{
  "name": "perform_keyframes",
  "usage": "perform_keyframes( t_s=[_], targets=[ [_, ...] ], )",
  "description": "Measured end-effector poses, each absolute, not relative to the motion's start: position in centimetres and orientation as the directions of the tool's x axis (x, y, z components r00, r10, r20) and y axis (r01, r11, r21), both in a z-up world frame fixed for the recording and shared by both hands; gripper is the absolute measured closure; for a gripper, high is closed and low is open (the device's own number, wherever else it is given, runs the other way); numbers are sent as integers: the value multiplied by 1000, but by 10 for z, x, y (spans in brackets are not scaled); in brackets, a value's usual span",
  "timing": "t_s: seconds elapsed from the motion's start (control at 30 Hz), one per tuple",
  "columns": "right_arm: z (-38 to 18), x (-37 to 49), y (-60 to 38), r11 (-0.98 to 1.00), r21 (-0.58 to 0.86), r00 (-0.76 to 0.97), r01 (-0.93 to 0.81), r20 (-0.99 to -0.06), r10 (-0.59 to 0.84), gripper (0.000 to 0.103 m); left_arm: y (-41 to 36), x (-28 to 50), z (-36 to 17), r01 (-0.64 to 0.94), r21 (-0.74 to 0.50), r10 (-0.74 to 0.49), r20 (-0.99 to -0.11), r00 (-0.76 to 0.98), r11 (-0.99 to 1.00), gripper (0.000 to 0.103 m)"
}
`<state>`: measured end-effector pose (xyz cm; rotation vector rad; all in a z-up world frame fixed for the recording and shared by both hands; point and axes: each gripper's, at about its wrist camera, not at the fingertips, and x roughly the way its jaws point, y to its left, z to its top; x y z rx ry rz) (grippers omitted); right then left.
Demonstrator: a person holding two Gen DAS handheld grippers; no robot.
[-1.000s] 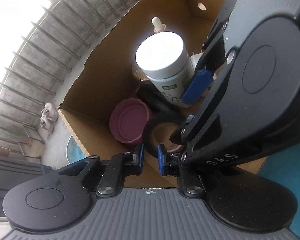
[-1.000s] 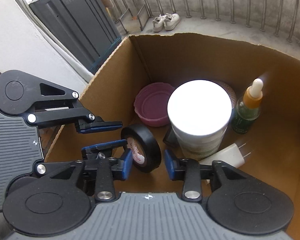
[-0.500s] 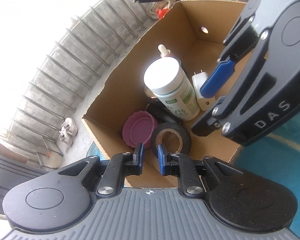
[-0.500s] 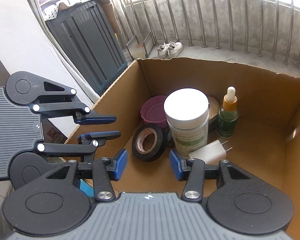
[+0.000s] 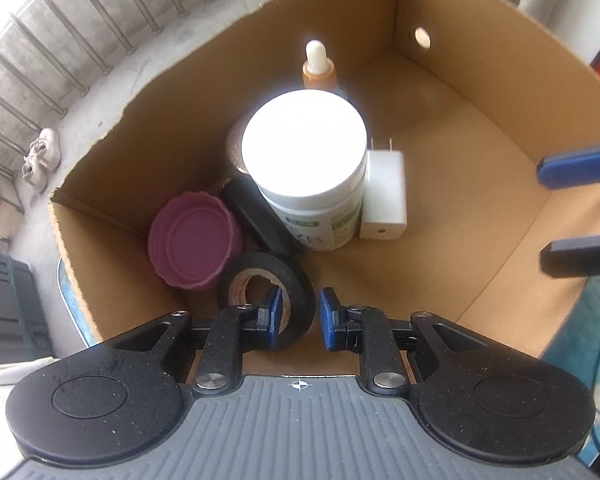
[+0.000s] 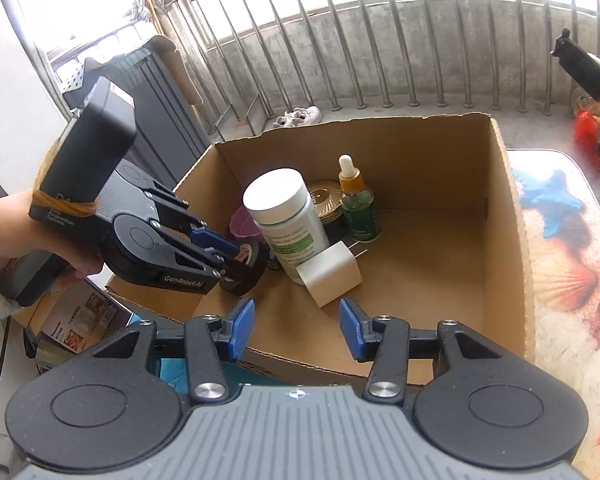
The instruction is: Organize rigid objects
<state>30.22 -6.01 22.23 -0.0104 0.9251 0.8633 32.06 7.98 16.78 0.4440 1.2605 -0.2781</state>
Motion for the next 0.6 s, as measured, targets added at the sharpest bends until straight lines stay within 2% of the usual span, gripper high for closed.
perform_keyframes(
  t_s=[0.17, 0.23, 0.37, 0.47, 0.53, 0.6],
  targets=[
    [214, 307, -66, 674, 349, 296, -652, -700, 649, 53, 76, 323, 136, 463, 266, 192, -960, 202, 845, 80],
    [211, 308, -65, 673, 351, 288, -651, -706, 647, 53, 75, 319, 135, 476, 279, 204, -957, 204, 834, 80],
    [208, 308, -66, 676, 358, 289, -645, -704, 648, 53, 78, 312, 145, 456, 271, 185, -957, 225, 848, 79],
    [209, 305, -65, 677, 346, 298, -650, -703, 645, 53, 87, 302, 164, 409, 255, 145, -949, 281, 876, 67],
    [211, 303, -65, 683, 329, 315, -653, -702, 639, 53, 89, 290, 180, 392, 241, 112, -939, 324, 888, 66],
    [214, 300, -68, 684, 323, 334, -654, -688, 644, 53, 90, 272, 198, 365, 243, 84, -913, 399, 899, 57]
  ],
)
